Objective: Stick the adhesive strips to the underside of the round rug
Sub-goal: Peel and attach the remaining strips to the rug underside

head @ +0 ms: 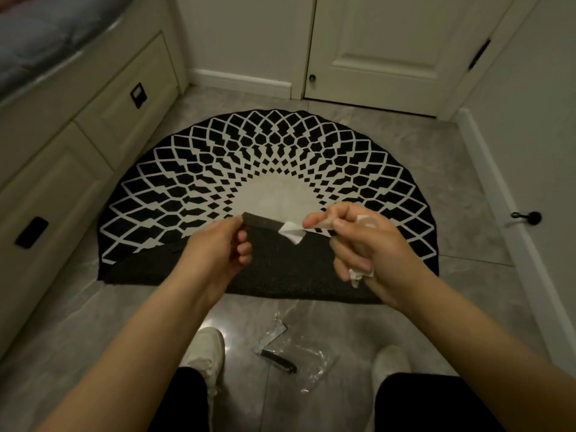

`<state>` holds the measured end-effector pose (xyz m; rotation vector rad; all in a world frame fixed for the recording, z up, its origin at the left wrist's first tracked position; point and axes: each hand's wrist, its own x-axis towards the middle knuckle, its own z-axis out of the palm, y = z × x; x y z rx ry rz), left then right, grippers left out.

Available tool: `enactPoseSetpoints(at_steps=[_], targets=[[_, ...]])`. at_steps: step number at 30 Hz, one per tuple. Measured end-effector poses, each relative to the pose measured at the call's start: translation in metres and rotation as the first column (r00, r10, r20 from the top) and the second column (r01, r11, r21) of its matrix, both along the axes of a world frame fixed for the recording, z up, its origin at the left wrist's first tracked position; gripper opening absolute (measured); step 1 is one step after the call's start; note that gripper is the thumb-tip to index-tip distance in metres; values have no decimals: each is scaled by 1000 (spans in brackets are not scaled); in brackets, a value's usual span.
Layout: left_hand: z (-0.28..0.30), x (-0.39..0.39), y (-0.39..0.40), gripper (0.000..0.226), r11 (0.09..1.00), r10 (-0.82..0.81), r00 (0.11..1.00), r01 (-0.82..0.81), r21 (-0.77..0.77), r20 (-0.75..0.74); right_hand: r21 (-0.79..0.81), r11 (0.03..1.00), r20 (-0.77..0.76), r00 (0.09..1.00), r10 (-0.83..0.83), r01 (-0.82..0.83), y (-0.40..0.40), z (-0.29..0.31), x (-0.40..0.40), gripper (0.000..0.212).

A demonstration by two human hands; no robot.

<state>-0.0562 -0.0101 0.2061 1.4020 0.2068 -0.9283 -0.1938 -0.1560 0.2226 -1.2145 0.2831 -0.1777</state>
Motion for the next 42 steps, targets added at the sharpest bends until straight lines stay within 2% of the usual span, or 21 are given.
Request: enactPoseSetpoints(at_steps=[2, 4, 6, 8, 10, 11, 14, 19, 22, 24, 27, 30, 32, 34, 37, 39, 42], targets=[[-2, 1, -2, 15, 994, 98, 993, -101, -33, -66, 92, 994, -19, 999, -49, 51, -5, 0, 2, 14], [-3, 1, -5, 17, 982, 176, 977, -182, -44, -117, 43, 992, -71, 991, -115, 118, -8, -3, 4, 13], [-2, 0, -9, 19, 966, 245, 958, -255, -53, -151, 67, 982, -95, 981, -170, 176, -11, -5, 4, 8], [1, 1, -11, 20, 921, 354, 915, -377, -94, -195, 183, 955, -42, 972, -230, 234, -21, -2, 0, 8], [8, 1, -15, 25, 889, 409, 899, -431, -156, -155, 197, 929, 2, 948, -319, 312, -33, 6, -9, 17], [14, -3, -19, 25, 900, 378, 920, -392, -190, -103, 156, 920, 2, 931, -365, 360, -37, 9, -15, 21], [32, -36, -46, 20, 957, 161, 983, -133, -257, 90, 89, 887, -49, 891, -451, 454, -34, 12, -31, 26], [46, -91, -72, 19, 961, -93, 942, 170, -217, 323, 174, 793, -71, 810, -582, 584, -29, 30, -67, 26], [55, -124, -77, 18, 941, -192, 917, 273, -198, 350, 151, 703, -86, 718, -691, 695, -33, 51, -107, 12], [64, -152, -84, 16, 921, -245, 920, 319, -224, 304, 172, 663, -78, 681, -728, 729, -37, 67, -138, 13], [81, -198, -97, 16, 880, -330, 886, 414, -233, 326, 62, 638, -92, 641, -762, 767, -35, 85, -188, 18], [92, -247, -112, 20, 827, -414, 818, 521, -211, 399, 9, 566, -77, 565, -822, 824, -30, 93, -244, 28], [96, -283, -122, 27, 779, -484, 766, 597, -191, 423, 100, 492, -49, 499, -865, 865, -27, 97, -283, 39], [94, -314, -128, 20, 726, -569, 703, 673, -142, 426, 216, 424, -14, 437, -899, 879, -25, 95, -318, 44], [87, -365, -131, 10, 600, -705, 559, 798, -52, 436, 276, 275, -31, 295, -955, 921, -12, 86, -380, 38], [80, -397, -133, 10, 515, -766, 466, 857, -11, 443, 290, 155, -72, 183, -981, 944, 2, 74, -419, 35], [72, -443, -134, 10, 354, -838, 296, 934, 43, 459, 369, -122, -136, -76, -988, 921, 33, 45, -479, 36]])
